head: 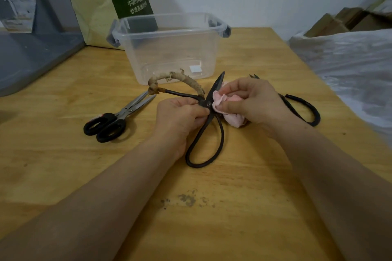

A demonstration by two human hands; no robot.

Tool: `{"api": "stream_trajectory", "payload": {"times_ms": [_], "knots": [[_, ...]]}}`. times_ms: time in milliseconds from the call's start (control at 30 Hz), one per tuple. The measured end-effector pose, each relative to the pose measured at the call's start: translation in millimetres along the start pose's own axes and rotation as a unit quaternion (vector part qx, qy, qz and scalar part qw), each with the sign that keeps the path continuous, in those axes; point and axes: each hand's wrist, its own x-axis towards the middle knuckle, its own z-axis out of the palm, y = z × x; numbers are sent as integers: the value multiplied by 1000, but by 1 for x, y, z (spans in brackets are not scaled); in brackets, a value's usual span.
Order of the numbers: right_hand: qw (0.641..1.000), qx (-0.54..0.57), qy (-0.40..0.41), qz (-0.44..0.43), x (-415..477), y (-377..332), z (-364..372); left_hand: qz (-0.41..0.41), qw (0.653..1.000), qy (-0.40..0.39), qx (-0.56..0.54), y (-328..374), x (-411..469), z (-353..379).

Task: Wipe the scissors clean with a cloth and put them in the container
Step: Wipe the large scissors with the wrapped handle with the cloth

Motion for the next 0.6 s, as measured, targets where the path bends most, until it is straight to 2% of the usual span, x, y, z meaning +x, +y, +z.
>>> {"api": "stream_trajectory", "payload": {"times_ms": [67,233,467,533,600], "knots": [[999,-30,-13,-1,0,-1,3,4,1000,-3,-2,0,0,-1],[1000,-23,2,-17,5,0,9,8,999,1,-36,0,-1,-1],[995,-7,97,-23,9,3,8,8,999,-12,-38,1,-2,-2],[996,-22,86,-26,5,2,3,8,999,-11,-36,2,-2,-2],[999,-17,39,-17,-1,-4,-1,9,999,-12,-34,1,-2,-3]]}}
